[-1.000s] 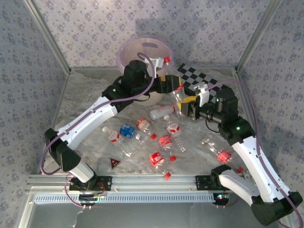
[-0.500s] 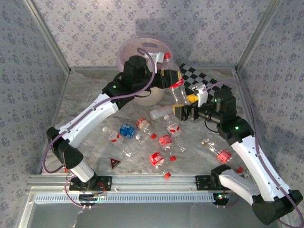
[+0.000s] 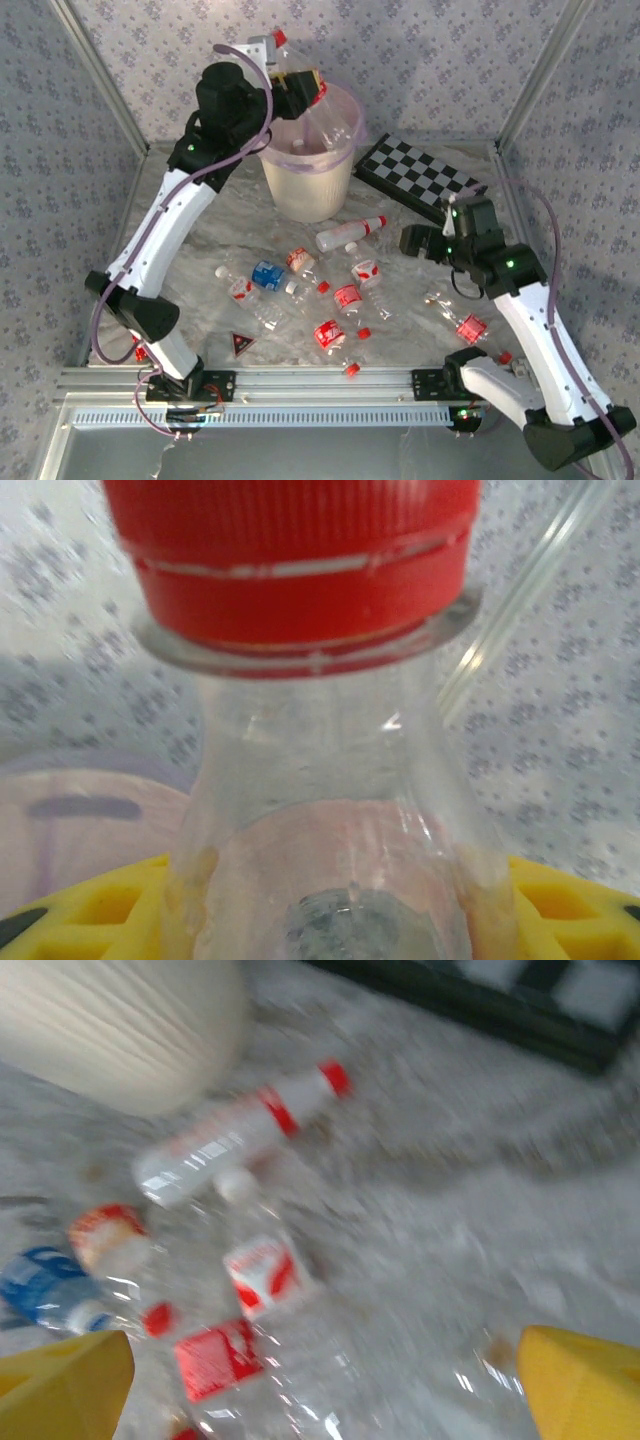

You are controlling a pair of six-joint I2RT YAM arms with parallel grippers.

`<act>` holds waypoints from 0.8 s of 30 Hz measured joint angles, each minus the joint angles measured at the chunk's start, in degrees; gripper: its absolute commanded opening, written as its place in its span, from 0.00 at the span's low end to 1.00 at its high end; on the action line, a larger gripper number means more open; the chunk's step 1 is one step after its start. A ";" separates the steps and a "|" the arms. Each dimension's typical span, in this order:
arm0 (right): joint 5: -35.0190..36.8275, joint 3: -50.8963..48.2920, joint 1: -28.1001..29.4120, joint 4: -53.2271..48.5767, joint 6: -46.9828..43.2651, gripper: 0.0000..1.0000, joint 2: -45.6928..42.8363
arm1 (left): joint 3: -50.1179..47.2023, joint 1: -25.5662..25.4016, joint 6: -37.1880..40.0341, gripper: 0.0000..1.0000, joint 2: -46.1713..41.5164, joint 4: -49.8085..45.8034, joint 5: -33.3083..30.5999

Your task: Put the plastic bottles in the bin

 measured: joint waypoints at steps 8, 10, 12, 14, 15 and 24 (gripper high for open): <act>2.95 -12.24 -2.71 -6.82 18.64 1.00 -9.09 | 20.61 5.07 9.29 0.00 12.74 -10.05 -4.85; 2.95 -13.16 -2.84 -6.82 20.94 1.00 -9.84 | 30.08 5.97 11.74 0.00 18.53 -14.88 -4.44; 2.89 -13.92 -3.43 -6.80 23.06 1.00 -10.19 | 39.04 6.40 13.49 0.00 24.41 -19.58 -3.45; 3.02 -14.78 -4.52 -6.86 25.20 1.00 -10.71 | 43.78 6.73 14.78 0.00 28.72 -23.67 -2.19; 3.06 -15.08 -5.11 -6.97 26.12 1.00 -11.13 | 44.04 6.75 15.21 0.00 29.77 -25.14 -1.68; -0.33 -19.28 -16.31 -9.77 35.47 1.00 -19.32 | 35.78 6.78 20.15 0.00 34.86 -32.09 -0.52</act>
